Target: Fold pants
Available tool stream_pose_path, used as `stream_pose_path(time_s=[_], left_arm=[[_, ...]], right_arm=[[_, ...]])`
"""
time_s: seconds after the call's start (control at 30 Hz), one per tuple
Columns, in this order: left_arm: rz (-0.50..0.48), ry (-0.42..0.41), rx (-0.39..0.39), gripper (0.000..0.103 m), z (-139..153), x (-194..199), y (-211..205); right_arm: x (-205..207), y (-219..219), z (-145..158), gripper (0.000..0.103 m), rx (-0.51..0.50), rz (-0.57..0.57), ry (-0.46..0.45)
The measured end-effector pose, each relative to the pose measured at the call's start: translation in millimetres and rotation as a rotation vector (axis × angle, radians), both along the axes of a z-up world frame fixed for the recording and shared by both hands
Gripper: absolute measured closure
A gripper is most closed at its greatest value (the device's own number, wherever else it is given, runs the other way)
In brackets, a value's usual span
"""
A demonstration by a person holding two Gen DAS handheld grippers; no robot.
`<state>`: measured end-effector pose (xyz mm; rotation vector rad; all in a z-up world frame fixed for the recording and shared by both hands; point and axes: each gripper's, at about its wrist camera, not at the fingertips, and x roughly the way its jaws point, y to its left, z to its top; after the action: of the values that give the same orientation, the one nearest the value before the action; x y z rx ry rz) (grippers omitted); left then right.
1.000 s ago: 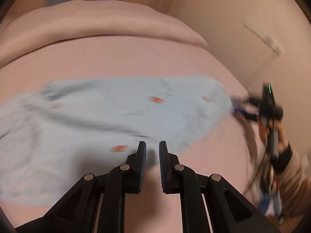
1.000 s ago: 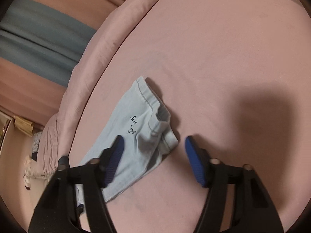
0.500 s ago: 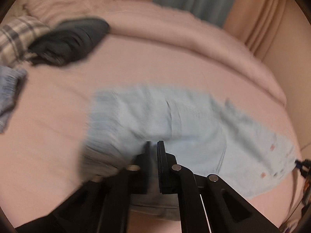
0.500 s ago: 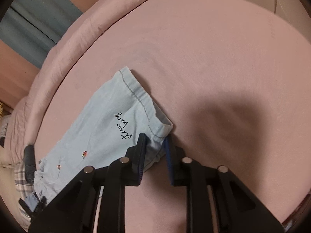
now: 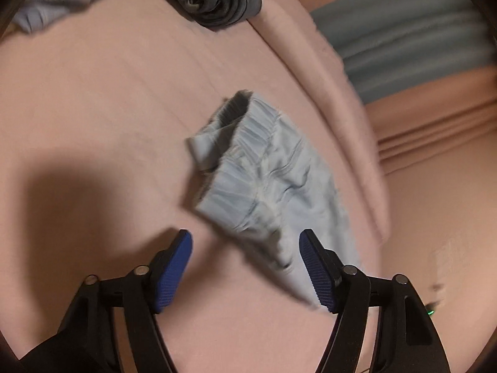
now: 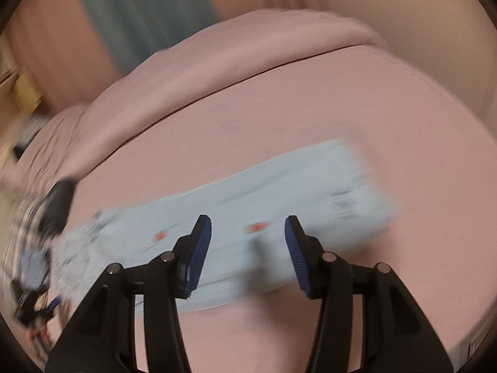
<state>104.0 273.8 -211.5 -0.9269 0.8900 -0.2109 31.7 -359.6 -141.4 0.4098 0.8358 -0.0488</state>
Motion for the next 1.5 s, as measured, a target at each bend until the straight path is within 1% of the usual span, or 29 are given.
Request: stream_pose_path(time_s=[0.07,0.1,0.13,0.2,0.23,0.27,0.3,0.33,0.37,0.47,0.5,0.53,0.6,0.67,0.7,0.77,0.8,0.83,0.87,0.93,0.97,1.03,1.1,1.2,1.27,1.3,1.4,1.43,1.5], left_arm=[[0.015,-0.023,-0.063,0.034,-0.4,8.0,-1.0],[0.013,-0.016,-0.069,0.034,0.7,13.7,-2.2],[0.01,-0.013,-0.058,0.038,1.5,17.8,-5.0],[-0.007,-0.017,-0.044,0.053,-0.2,17.0,-10.7],[-0.007,-0.013,-0.034,0.073,-2.3,19.3,-10.7],[0.002,-0.002,-0.029,0.08,-7.3,19.1,-9.4],[0.021,0.01,-0.035,0.082,-10.1,21.4,-5.8],[0.04,0.007,-0.043,0.092,-13.2,19.6,-3.9],[0.063,-0.02,-0.03,0.093,-8.7,19.0,-2.7],[0.082,-0.184,0.079,0.093,20.0,15.2,-12.0],[0.076,-0.194,0.103,0.093,22.1,14.8,-12.9],[0.065,-0.164,0.115,0.093,18.7,18.0,-13.2],[0.054,-0.059,0.152,0.093,0.3,21.7,-11.1],[0.037,0.035,0.179,0.091,-21.6,18.4,-4.9],[0.036,0.048,0.169,0.088,-26.8,14.0,0.8],[0.033,0.059,0.155,0.069,-22.8,3.2,13.3],[0.031,0.053,0.165,0.064,-16.3,-1.7,17.2],[0.023,0.05,0.206,0.055,-7.0,-5.8,17.3],[0.005,0.049,0.272,0.053,5.4,-10.1,13.2],[0.004,0.046,0.414,0.053,22.5,-17.9,7.6],[-0.009,0.031,0.445,0.053,31.6,-20.6,6.2],[-0.015,-0.004,0.458,0.053,48.3,-22.2,4.2],[-0.029,-0.051,0.454,0.05,61.6,-17.5,-0.9],[-0.098,-0.113,0.393,0.049,73.6,11.7,-27.3],[-0.174,-0.142,0.318,0.049,74.0,37.6,-50.0],[-0.193,-0.151,0.31,0.049,75.2,46.0,-61.2],[-0.229,-0.154,0.333,0.049,65.1,75.3,-84.3],[-0.239,-0.138,0.33,0.049,58.0,83.1,-88.0],[-0.249,-0.101,0.355,0.049,43.0,95.6,-93.7]], right_arm=[[10.6,28.8,-4.4,0.053,-0.007,0.082,0.01],[11.8,39.8,-6.8,0.053,-0.005,0.118,0.014],[10.1,49.1,-8.7,0.053,-0.001,0.149,0.017],[15.2,66.9,-13.7,0.053,0.005,0.201,0.027],[16.4,74.0,-17.0,0.053,0.005,0.224,0.033],[18.0,81.2,-19.1,0.053,0.004,0.244,0.038],[19.3,89.2,-22.3,0.053,0.003,0.266,0.047],[18.0,97.4,-23.1,0.053,0.002,0.28,0.052],[19.7,103.2,-25.1,0.053,0.003,0.295,0.056],[23.1,125.6,-29.6,0.053,-0.005,0.352,0.065],[24.1,135.9,-31.2,0.053,-0.014,0.374,0.062],[27.5,145.2,-32.1,0.053,-0.024,0.39,0.059],[35.9,161.6,-38.2,0.055,-0.047,0.419,0.068],[44.7,170.4,-53.5,0.055,-0.07,0.437,0.133],[48.2,172.7,-62.5,0.055,-0.085,0.447,0.176],[52.2,175.8,-85.2,0.055,-0.136,0.478,0.277],[51.9,175.7,-87.1,0.055,-0.149,0.496,0.275],[52.2,176.7,-84.4,0.055,-0.172,0.528,0.276],[53.5,176.3,-80.6,0.053,-0.175,0.544,0.283],[63.2,174.0,-63.2,0.052,-0.08,0.587,0.253],[72.6,174.4,-53.4,0.049,-0.028,0.6,0.233],[94.6,179.4,-41.1,0.044,0.042,0.605,0.201],[120.0,191.9,-35.6,0.044,0.077,0.603,0.187],[161.5,212.6,-36.6,0.044,0.134,0.618,0.193],[183.6,223.4,-45.7,0.044,0.173,0.63,0.239],[190.8,225.3,-47.7,0.044,0.179,0.632,0.255],[209.6,246.2,-64.4,0.053,0.213,0.665,0.341],[214.1,252.0,-66.2,0.058,0.232,0.673,0.365],[217.9,256.9,-71.4,0.061,0.271,0.698,0.415]])
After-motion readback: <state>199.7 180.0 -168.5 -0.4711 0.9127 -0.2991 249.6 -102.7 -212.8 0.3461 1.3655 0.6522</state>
